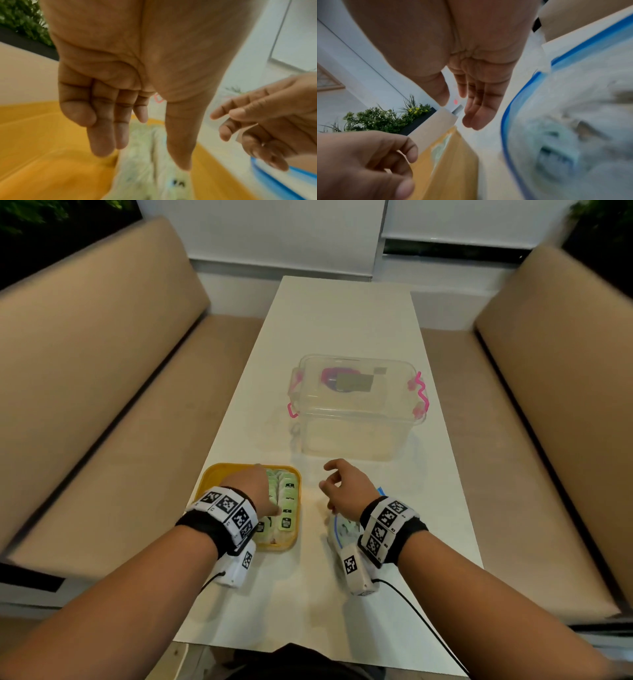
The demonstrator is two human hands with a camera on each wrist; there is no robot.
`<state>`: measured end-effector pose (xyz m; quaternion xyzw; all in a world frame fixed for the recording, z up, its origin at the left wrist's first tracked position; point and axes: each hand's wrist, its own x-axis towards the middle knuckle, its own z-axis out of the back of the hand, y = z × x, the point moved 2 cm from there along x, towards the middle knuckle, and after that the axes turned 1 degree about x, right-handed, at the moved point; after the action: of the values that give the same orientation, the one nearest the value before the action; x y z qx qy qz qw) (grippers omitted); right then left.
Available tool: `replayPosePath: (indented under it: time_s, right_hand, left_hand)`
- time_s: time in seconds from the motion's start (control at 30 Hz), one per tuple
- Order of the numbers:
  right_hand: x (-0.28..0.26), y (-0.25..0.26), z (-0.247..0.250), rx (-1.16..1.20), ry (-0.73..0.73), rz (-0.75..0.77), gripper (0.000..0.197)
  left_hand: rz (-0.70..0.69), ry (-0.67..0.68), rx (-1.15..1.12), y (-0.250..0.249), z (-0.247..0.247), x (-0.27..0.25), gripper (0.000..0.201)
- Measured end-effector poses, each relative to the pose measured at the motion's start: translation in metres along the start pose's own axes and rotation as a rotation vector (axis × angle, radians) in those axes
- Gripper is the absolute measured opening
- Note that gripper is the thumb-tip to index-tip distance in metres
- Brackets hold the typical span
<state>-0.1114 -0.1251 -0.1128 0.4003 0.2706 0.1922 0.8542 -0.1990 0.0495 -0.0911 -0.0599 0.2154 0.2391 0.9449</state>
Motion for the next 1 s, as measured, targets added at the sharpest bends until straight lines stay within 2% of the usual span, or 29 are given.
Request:
replayPosePath:
  time_s: [0.07,0.2,0.27,0.33,0.43,0.53,0.67,0.83,1.0]
  right_hand:
    - [-0.003,-0.011,0.021,-0.081,-0.057,0.042,0.026]
    - [-0.015,-0.039,0.053,-0.347,-0.082,0.011,0.021]
    - [-0.023,-0.054,0.061,-0.512,-0.035,-0.075,0.028]
    - [-0.032,-0.069,0.064,-0.589,0.044,-0.169,0.041]
    - [-0.040,-0.089,0.058,-0.655,0.211,-0.229,0.062]
    - [-0.042,-0.103,0.050,-0.528,0.258,-0.251,0.066]
    - [-0.039,-0.114,0.050,-0.370,0.214,-0.158,0.071]
    - [-0.037,-0.129,0.064,-0.141,0.044,-0.005,0.060]
    - [-0.041,-0.144,0.067,0.021,0.048,0.056,0.056]
  left_hand:
    - [-0.068,-0.080,-0.074,-0.019,0.013,-0.003,0.047]
    - [-0.344,-0.125,-0.285,-0.078,0.015,-0.012,0.024]
    - [-0.449,-0.083,-0.301,-0.106,0.002,-0.015,0.019]
    - [-0.477,-0.009,-0.260,-0.128,-0.017,-0.013,0.022]
    - [-0.418,0.079,-0.123,-0.148,-0.044,-0.009,0.029]
    - [-0.351,0.079,-0.071,-0.156,-0.060,-0.007,0.029]
    - [-0.255,0.022,-0.137,-0.161,-0.066,-0.007,0.039]
    - [-0.160,-0.023,-0.265,-0.161,-0.070,-0.009,0.039]
    - [-0.165,-0.037,-0.388,-0.169,-0.077,-0.019,0.034]
